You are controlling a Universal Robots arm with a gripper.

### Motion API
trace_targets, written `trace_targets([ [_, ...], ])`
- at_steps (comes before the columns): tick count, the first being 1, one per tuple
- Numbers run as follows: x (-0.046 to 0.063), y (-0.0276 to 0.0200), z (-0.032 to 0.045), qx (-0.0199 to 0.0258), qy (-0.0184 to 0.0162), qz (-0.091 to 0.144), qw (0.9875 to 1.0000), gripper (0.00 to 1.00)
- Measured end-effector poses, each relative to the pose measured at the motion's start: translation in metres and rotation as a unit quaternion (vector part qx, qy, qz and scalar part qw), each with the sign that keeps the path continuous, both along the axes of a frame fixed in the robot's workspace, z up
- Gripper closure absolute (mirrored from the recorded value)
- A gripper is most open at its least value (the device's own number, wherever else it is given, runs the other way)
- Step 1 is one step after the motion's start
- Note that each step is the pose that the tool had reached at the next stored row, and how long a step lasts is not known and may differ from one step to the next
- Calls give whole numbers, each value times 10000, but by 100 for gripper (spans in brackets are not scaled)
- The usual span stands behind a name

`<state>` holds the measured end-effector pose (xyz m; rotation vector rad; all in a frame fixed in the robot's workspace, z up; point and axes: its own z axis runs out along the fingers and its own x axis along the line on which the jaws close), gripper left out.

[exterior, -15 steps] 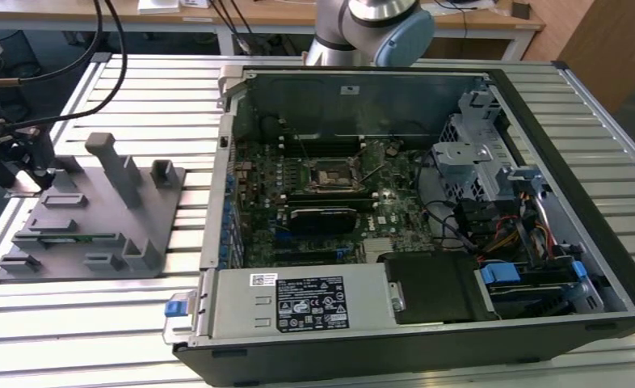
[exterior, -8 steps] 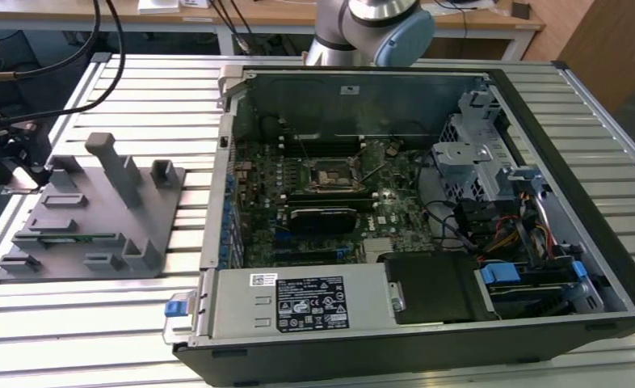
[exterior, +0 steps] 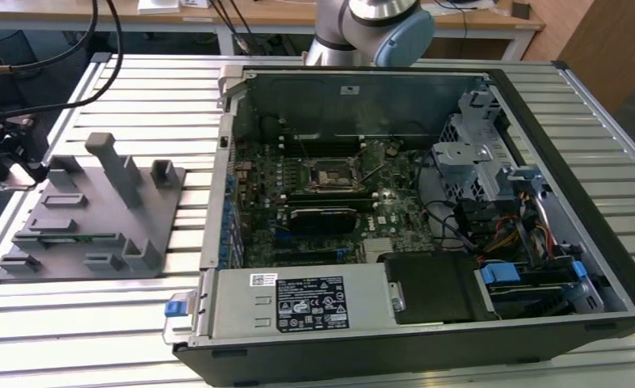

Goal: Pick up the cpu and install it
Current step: 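Pick up the cpu and move it towards the insertion slot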

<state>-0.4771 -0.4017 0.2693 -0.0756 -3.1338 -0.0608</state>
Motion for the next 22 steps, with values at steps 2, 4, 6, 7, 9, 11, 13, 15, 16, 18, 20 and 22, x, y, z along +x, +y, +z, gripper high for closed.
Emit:
trace_targets([
  [2,0,1,19,0,-2,0,10000,47],
  [4,0,2,40,0,-4,0,10000,47],
  [6,0,2,61,0,-5,0,10000,47],
  [7,0,3,72,0,-5,0,10000,47],
  [9,0,3,98,0,-5,0,10000,47],
  [11,0,3,129,0,-6,1,10000,47],
  [13,0,3,161,0,-7,0,10000,47],
  [15,0,3,190,0,-8,0,10000,47],
  [16,0,3,200,0,-8,0,10000,47],
  [18,0,4,223,0,-9,1,10000,47],
  [20,-1,4,249,0,-11,0,10000,47],
  [22,0,5,278,0,-12,1,10000,47],
])
